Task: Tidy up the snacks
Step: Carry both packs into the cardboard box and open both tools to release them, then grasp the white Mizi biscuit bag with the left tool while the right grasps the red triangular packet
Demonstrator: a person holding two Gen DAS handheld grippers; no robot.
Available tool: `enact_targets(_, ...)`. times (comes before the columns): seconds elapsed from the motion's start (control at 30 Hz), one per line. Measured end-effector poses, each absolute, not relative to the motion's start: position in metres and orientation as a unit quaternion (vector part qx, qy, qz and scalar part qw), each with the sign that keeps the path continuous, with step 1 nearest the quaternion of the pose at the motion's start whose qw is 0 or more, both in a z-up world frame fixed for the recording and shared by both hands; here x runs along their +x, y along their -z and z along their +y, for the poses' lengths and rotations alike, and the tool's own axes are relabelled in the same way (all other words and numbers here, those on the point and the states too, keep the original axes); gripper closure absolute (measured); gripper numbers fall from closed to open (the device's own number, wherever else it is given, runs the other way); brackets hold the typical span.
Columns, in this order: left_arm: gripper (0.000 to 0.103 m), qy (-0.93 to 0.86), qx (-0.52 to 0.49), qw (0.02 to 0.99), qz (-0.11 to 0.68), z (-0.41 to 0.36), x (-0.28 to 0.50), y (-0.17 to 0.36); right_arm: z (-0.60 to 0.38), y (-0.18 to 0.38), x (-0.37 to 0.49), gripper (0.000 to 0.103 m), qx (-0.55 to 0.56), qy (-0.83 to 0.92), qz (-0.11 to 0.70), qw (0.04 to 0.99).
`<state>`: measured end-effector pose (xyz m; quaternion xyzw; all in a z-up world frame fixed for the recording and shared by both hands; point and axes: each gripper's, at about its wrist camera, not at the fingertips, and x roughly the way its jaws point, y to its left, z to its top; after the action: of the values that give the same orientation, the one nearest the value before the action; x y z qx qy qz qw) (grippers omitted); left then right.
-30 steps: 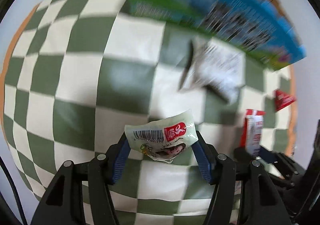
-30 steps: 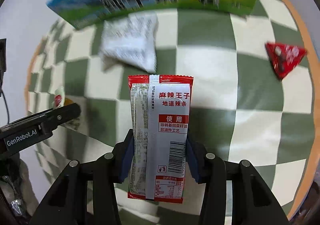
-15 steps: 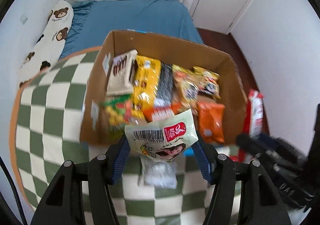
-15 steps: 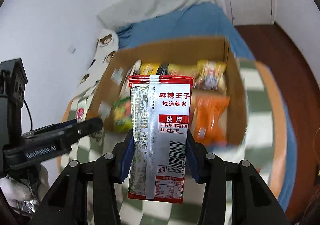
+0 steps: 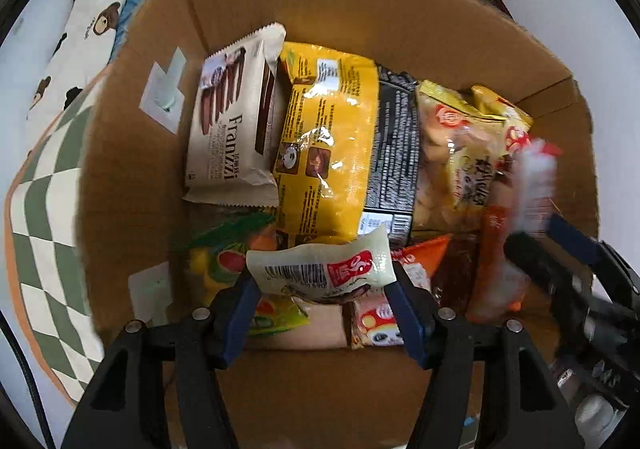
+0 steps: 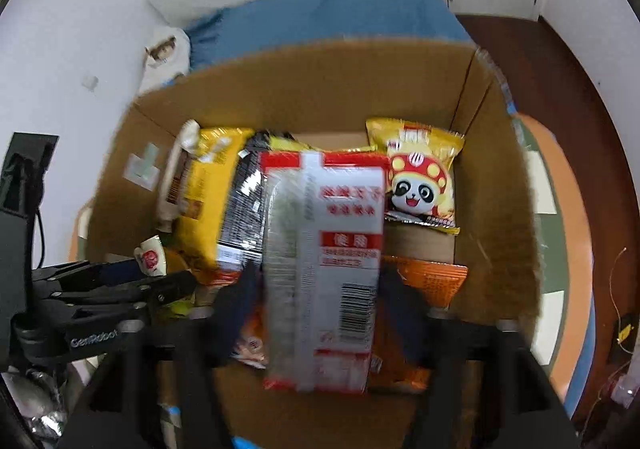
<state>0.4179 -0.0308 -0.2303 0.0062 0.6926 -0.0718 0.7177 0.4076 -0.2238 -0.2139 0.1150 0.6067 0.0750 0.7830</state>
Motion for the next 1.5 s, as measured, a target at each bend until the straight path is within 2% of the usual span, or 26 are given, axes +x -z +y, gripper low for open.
enact_targets(0.07, 0.038, 0.067, 0.002, 0.723, 0.688, -0.028, 0.419, 0.233, -0.223, 0.224, 0.412, 0.007, 0.104, -0.065, 0.613, 0.78)
enact_targets(0.13, 0.019, 0.065, -0.003, 0.731, 0.679, -0.025, 0.418, 0.232, -0.225, 0.231, 0.413, 0.007, 0.097, -0.053, 0.62, 0.776)
enact_targets(0.17, 0.016, 0.061, -0.003, 0.734, 0.676, -0.024, 0.418, 0.232, -0.225, 0.233, 0.414, 0.007, 0.097, -0.053, 0.62, 0.777)
enact_targets(0.53, 0.016, 0.036, 0.017, 0.786, 0.617, -0.018, 0.395, 0.199, -0.226, 0.224, 0.404, 0.005, 0.091, -0.029, 0.609, 0.788)
enact_targets(1.5, 0.016, 0.035, 0.009, 0.875, 0.483, -0.011, 0.281, 0.081, -0.236, 0.087, 0.273, 0.003, 0.055, 0.004, 0.479, 0.876)
